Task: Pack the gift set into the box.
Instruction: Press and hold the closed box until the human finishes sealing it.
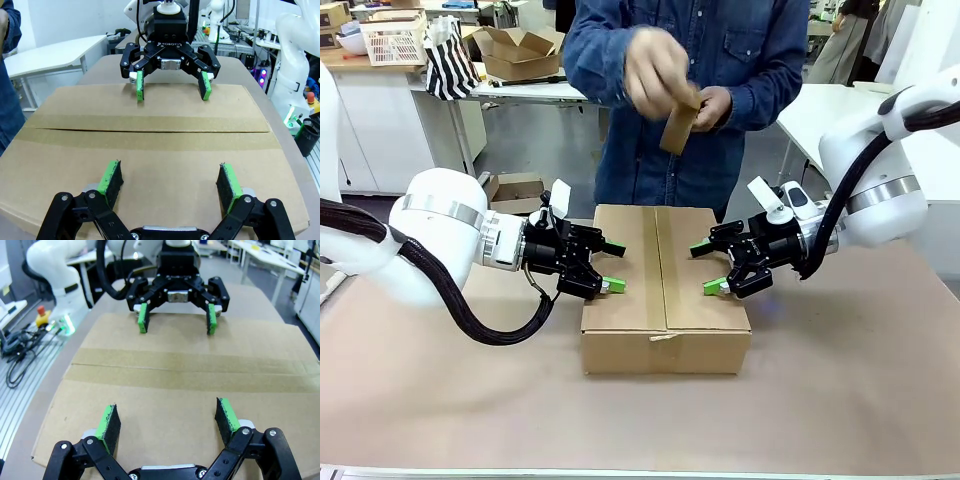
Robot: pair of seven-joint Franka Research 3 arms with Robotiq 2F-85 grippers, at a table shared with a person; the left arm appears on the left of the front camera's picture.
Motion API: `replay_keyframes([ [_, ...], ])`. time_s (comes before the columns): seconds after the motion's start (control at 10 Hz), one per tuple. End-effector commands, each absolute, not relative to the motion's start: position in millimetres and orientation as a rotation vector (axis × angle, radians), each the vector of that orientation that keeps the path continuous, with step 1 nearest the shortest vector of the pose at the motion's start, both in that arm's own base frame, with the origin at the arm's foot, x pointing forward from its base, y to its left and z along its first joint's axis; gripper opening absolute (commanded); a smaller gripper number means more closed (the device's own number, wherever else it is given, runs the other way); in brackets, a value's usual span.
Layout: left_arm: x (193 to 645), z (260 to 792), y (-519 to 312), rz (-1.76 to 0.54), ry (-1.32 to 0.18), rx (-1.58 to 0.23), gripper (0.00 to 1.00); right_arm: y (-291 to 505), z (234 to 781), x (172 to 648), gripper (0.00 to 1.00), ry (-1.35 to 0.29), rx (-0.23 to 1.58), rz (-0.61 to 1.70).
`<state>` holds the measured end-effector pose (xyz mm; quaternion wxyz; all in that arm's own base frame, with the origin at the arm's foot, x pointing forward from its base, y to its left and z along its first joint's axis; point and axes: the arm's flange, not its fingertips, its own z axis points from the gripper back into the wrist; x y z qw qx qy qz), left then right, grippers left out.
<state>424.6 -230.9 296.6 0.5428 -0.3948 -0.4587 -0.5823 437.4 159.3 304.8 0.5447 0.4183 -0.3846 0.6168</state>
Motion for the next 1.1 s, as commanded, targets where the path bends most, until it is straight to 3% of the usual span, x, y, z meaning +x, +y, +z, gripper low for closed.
replay_keyframes([
  [0.0, 422.6, 296.9, -230.3, -1.393, -1.097, -0.917, 1.0, 159.2, 304.4, 437.5, 1.0, -0.906, 0.989, 1.464],
  [1.0, 422.6, 296.9, -230.3, -1.393, -1.097, -0.917, 1.0, 159.2, 304.4, 437.5, 1.0, -0.906, 0.989, 1.464],
])
